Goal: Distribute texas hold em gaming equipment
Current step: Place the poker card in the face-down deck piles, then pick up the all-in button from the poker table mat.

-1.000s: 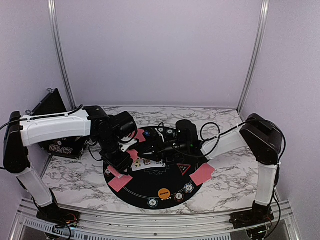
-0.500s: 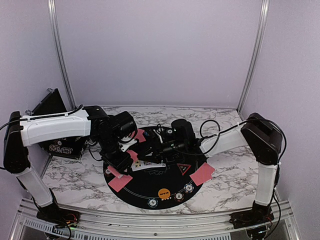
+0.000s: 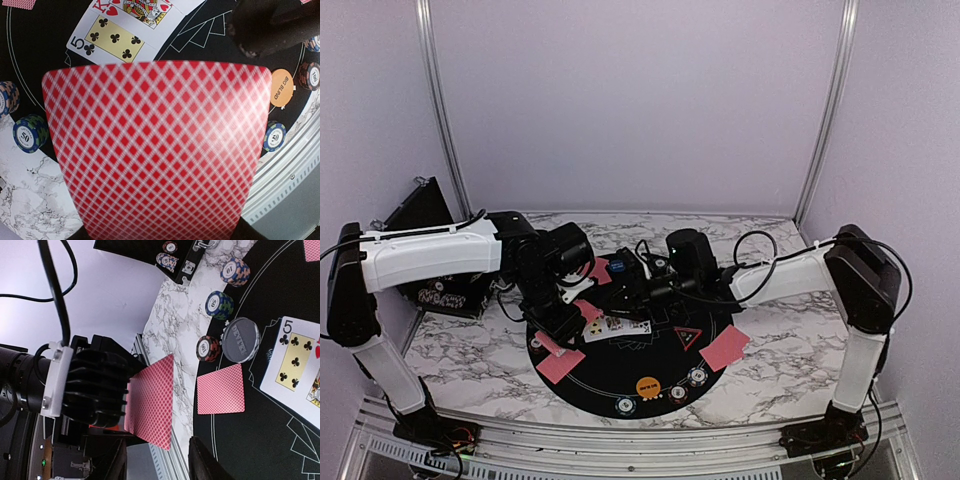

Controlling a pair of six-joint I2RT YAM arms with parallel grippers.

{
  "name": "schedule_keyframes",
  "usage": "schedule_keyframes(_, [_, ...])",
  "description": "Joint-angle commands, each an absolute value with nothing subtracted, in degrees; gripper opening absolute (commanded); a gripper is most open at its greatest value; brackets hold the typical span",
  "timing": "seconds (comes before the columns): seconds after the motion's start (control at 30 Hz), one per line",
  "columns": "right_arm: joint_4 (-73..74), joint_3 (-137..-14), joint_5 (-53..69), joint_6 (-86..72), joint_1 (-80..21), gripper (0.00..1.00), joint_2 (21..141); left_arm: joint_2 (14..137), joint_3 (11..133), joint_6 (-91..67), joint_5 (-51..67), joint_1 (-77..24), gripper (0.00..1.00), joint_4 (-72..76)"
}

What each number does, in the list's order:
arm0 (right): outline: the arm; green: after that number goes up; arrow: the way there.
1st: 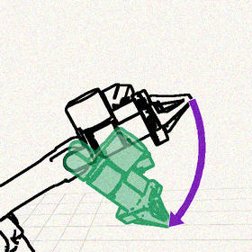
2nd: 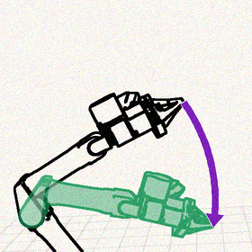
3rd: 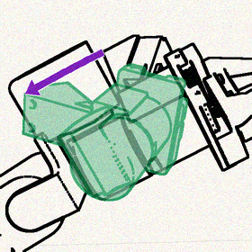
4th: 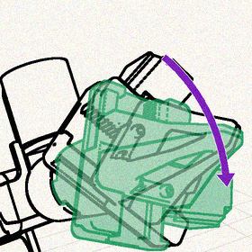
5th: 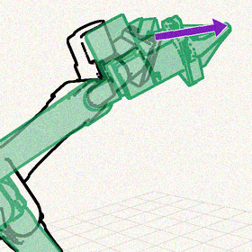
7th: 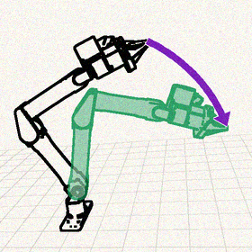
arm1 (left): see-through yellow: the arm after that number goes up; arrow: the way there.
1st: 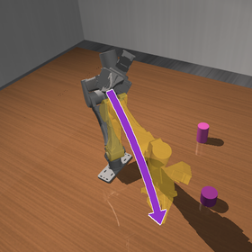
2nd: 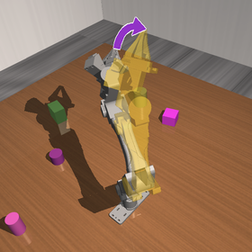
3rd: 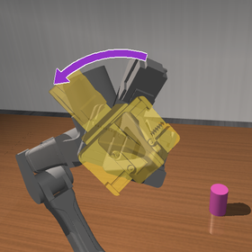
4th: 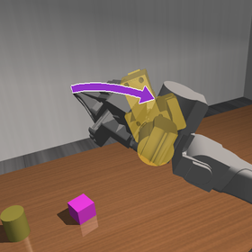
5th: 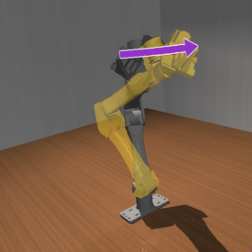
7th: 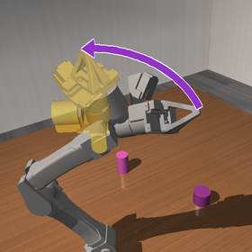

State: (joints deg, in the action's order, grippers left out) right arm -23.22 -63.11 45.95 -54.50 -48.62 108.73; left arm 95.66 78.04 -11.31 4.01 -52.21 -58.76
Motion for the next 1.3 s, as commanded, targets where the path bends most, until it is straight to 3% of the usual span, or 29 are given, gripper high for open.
schedule_keyframes(0.0, [-19.7, -64.1, 43.6, -51.4, -48.5, 0.41, 105.0, 95.4, 79.6, -10.7, 3.7, -52.1, 0.59, -59.5])
schedule_keyframes(0.33, [-4.2, -58.2, 33.2, -40.5, -44.1, 0.52, 96.6, 95.4, 79.5, -10.7, 3.8, -52.2, 0.59, -59.5])
schedule_keyframes(0.7, [24.5, -59.7, 2.5, -24.3, -43.4, 0.74, 89.7, 95.4, 79.6, -10.6, 3.8, -52.2, 0.59, -59.5])
schedule_keyframes(0.97, [27.7, -60.6, -3.9, -20.9, -45.5, 0.88, 94.2, 95.6, 79.6, -10.6, 3.9, -52.2, 0.59, -59.5])
schedule_keyframes(1.27, [26.9, -60.8, -5.8, -20.3, -47.2, 0.91, 99.3, 94.9, 78.9, -10.8, 3.6, -52.2, 0.59, -59.5])
